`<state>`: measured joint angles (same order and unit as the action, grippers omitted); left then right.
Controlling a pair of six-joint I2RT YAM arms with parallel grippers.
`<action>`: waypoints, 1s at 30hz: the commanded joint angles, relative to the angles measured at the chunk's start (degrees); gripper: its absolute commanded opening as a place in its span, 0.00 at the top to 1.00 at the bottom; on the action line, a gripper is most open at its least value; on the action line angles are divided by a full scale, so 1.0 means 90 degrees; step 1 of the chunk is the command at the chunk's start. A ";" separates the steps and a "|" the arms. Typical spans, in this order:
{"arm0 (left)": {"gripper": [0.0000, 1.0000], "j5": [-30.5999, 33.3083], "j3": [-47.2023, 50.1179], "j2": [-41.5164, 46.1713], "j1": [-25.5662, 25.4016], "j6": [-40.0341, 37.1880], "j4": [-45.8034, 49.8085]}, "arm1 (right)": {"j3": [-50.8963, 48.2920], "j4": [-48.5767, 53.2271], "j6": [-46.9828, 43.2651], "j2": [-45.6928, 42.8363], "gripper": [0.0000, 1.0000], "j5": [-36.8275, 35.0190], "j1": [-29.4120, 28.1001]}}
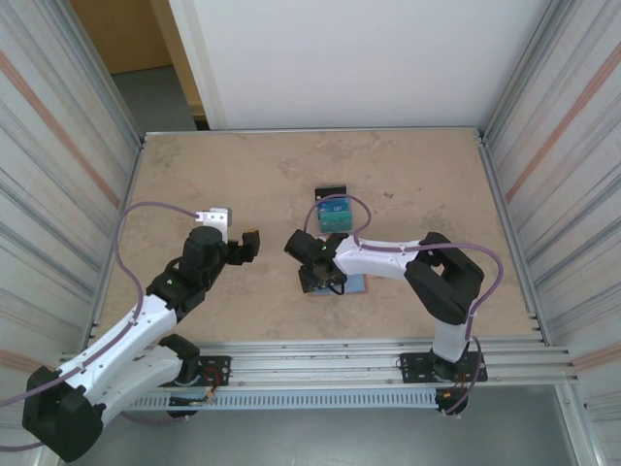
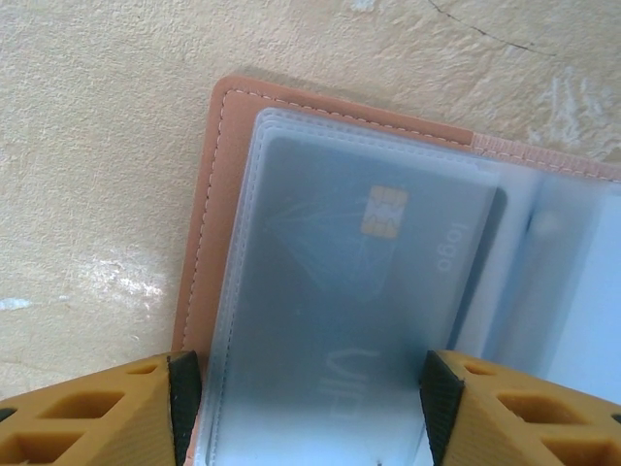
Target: Take the credit cards out of the card holder
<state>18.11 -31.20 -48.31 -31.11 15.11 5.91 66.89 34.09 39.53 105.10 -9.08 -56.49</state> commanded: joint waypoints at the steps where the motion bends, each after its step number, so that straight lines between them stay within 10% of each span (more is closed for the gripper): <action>1: 0.01 0.0155 -0.0009 0.0060 0.0030 0.0085 -0.0034 | -0.0114 0.0052 0.0128 -0.0285 0.37 0.0022 0.0061; 30: 0.01 0.0068 -0.0173 0.0183 0.0038 0.0107 0.0143 | -0.0343 -0.0134 0.0157 -0.0164 0.43 0.0256 0.0102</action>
<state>18.09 -31.27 -47.55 -31.11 15.29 6.22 64.58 32.53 40.07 102.69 -7.20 -56.12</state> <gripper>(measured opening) 0.986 0.573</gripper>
